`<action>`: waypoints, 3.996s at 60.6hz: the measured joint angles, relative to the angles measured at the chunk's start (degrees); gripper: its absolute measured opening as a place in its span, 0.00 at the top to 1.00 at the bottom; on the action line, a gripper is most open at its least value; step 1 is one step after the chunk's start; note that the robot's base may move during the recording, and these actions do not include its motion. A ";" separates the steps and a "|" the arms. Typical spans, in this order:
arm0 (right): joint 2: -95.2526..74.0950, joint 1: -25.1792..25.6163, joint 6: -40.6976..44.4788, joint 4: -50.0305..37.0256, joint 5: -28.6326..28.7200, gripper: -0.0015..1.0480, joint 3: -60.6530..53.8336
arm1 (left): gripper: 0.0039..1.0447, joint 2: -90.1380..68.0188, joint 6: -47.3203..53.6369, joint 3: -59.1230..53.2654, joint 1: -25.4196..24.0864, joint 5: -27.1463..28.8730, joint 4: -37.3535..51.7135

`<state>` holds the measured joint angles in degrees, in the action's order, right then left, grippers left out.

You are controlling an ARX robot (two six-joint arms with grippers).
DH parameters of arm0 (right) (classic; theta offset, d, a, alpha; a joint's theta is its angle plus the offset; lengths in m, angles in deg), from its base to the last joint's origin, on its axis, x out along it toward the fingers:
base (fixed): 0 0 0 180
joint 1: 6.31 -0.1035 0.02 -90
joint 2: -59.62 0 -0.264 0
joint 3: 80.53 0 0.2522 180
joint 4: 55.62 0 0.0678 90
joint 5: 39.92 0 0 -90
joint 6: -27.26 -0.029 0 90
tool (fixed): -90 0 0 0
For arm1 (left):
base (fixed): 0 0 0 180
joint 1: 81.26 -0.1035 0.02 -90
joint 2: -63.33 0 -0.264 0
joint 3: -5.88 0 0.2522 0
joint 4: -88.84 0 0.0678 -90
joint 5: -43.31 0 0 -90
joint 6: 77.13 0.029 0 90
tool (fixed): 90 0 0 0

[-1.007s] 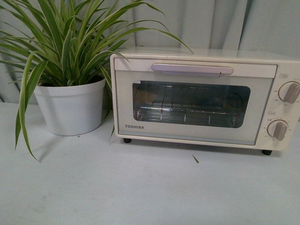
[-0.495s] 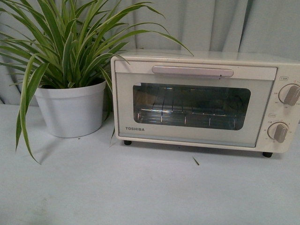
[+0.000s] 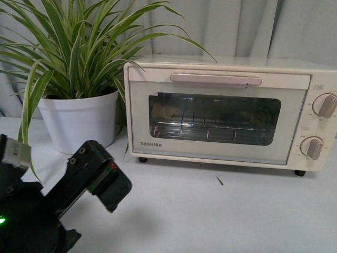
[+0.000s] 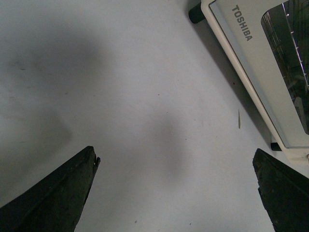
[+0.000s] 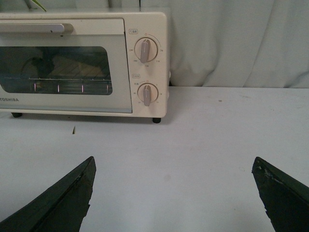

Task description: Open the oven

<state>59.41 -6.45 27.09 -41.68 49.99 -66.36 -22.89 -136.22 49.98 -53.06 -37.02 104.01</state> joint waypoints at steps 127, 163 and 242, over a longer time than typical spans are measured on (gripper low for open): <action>-91.43 -25.94 -15.82 20.15 -30.36 0.09 79.41 | 0.06 -5.97 -6.84 3.74 0.59 -4.33 2.95; -94.88 -27.12 -15.82 20.90 -34.62 0.09 81.64 | 0.06 -6.03 -8.52 3.74 1.97 -5.01 3.17; -86.03 -27.98 -19.06 17.70 -18.47 0.09 66.14 | 0.06 -6.01 -8.52 3.74 2.29 -4.28 2.82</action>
<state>-26.61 -34.43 8.03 -23.97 31.52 -0.22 -28.90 -144.74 53.72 -50.76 -41.30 106.83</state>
